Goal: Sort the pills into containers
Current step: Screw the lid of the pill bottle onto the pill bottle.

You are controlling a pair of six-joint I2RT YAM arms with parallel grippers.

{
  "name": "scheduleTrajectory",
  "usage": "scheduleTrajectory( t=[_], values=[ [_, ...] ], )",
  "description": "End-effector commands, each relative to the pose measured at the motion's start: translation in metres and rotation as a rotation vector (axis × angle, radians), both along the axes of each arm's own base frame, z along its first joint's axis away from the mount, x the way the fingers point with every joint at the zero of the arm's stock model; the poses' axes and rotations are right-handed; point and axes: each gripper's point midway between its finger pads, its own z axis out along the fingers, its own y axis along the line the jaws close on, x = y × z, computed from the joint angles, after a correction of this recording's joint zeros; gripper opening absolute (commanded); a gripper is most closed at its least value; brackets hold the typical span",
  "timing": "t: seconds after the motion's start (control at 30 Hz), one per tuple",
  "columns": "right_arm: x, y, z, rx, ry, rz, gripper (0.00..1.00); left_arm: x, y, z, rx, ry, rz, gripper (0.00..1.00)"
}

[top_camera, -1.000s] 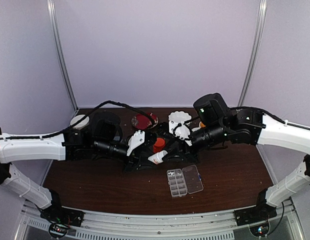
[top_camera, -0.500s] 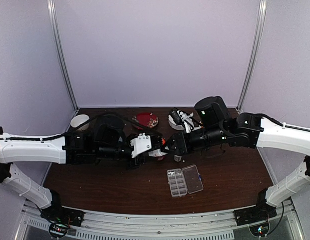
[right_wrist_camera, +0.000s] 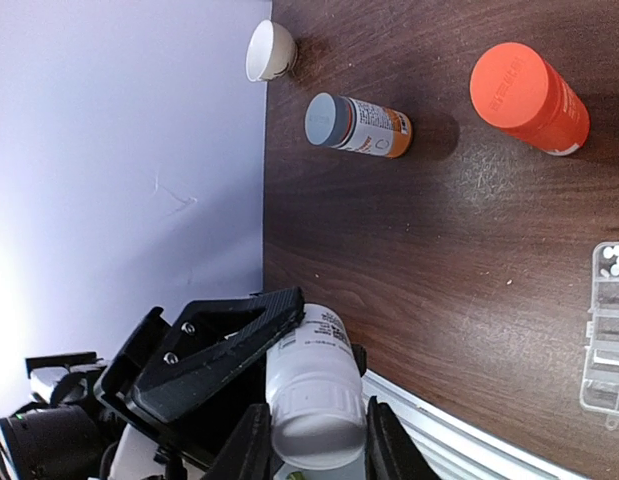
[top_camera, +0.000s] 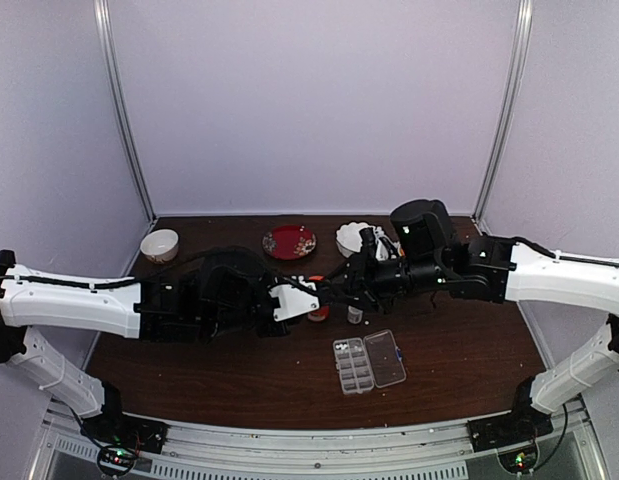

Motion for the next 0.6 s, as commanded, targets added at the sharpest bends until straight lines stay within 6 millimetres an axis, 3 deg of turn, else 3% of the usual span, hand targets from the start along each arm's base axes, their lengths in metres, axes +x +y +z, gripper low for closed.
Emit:
scheduleTrajectory(
  t=[0.0,0.17,0.2,0.23,0.3,0.37,0.57],
  values=[
    [-0.019,0.018,0.031,0.194,0.093,0.026,0.00,0.013,-0.009,0.044,-0.202,-0.055,0.080,0.08],
    [-0.019,0.021,0.035,0.266,0.136,0.011,0.00,0.004,-0.014,0.051,-0.307,0.003,0.039,0.07],
    [-0.021,0.023,0.034,0.266,0.143,0.019,0.05,0.001,-0.015,0.054,-0.335,0.008,0.023,0.07],
    [-0.021,0.024,0.034,0.263,0.141,0.024,0.15,-0.003,-0.017,0.054,-0.352,0.019,0.000,0.07],
    [-0.021,0.022,0.036,0.222,0.085,0.046,0.45,-0.010,-0.021,0.054,-0.373,0.047,-0.036,0.08],
    [-0.018,0.012,0.041,0.137,0.004,0.045,0.66,-0.011,-0.021,0.048,-0.372,0.079,-0.031,0.08],
    [-0.002,-0.043,0.053,0.030,-0.215,-0.080,0.97,-0.013,-0.007,0.019,-0.395,0.173,0.021,0.08]
  ],
)
